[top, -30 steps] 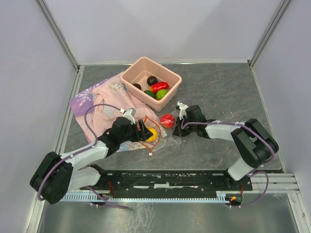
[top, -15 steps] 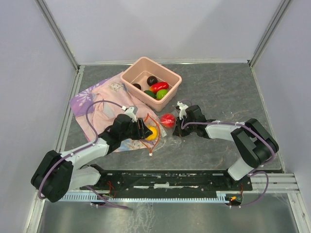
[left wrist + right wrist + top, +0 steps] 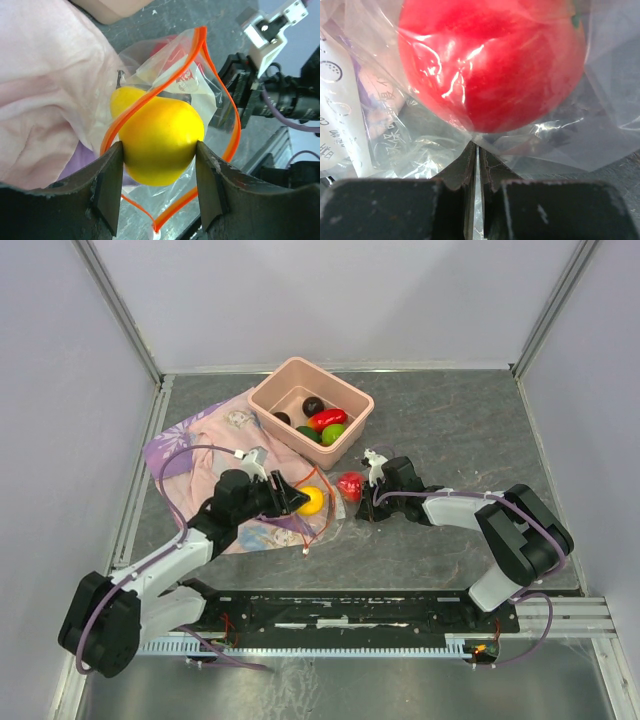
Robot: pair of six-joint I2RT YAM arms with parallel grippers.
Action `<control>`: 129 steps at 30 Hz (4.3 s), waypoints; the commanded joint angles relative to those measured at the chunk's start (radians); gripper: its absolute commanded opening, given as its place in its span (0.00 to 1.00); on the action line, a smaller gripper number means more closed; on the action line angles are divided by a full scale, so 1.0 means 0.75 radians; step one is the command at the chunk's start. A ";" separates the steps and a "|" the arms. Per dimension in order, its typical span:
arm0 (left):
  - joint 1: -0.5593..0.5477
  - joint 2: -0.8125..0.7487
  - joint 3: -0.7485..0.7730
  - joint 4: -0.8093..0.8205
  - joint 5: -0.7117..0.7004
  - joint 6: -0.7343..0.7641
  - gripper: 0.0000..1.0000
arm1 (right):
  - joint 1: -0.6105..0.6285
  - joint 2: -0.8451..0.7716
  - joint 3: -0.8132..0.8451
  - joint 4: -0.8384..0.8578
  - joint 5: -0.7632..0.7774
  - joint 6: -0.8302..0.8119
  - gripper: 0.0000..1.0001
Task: Open the zip-top bag and remove the fake food
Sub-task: Pick up the fake fruit from the zipper food storage bag.
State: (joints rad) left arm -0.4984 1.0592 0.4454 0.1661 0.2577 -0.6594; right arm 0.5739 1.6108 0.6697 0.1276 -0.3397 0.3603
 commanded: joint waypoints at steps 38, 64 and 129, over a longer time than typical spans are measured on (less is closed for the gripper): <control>0.243 0.044 -0.126 0.435 0.417 -0.296 0.30 | -0.007 -0.293 0.003 -0.096 0.009 -0.011 0.51; 0.243 0.253 -0.134 0.333 0.392 -0.087 0.33 | 0.209 -0.085 0.259 -0.159 0.162 -0.117 0.45; 0.047 -0.253 -0.131 0.142 0.123 -0.274 0.21 | 0.113 -0.053 0.088 -0.137 0.242 -0.047 0.22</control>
State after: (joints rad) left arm -0.4866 0.8894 0.3641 0.1806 0.3305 -0.7918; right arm 0.6651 1.5959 0.7456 0.0151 -0.1749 0.3275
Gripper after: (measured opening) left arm 0.729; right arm 0.223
